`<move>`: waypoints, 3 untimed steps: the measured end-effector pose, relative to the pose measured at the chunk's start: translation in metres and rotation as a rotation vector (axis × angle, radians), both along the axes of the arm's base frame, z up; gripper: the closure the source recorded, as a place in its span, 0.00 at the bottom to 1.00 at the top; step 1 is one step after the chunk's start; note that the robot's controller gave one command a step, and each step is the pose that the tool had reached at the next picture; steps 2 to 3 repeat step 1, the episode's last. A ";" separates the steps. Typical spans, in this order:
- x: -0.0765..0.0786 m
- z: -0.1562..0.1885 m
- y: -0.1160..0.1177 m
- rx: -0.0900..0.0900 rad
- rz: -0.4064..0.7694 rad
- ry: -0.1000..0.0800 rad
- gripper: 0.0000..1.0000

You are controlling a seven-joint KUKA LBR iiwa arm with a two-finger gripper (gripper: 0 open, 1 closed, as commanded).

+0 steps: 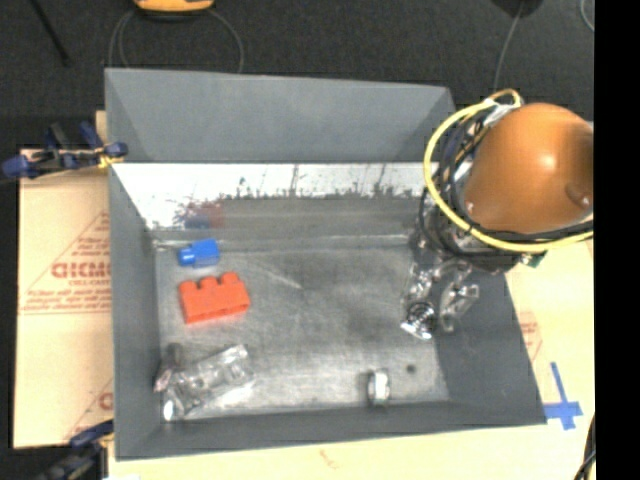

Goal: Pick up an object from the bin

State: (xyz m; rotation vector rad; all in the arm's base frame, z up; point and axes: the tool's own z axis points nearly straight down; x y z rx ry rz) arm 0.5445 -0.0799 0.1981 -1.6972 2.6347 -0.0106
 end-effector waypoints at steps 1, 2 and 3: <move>0.003 0.041 -0.007 0.001 0.002 0.003 1.00; 0.003 0.041 -0.007 0.001 0.002 0.003 1.00; 0.003 0.041 -0.007 0.001 0.002 0.003 1.00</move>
Offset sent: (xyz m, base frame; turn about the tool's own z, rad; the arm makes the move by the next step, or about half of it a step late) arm 0.0012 -0.0062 0.0382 -0.0058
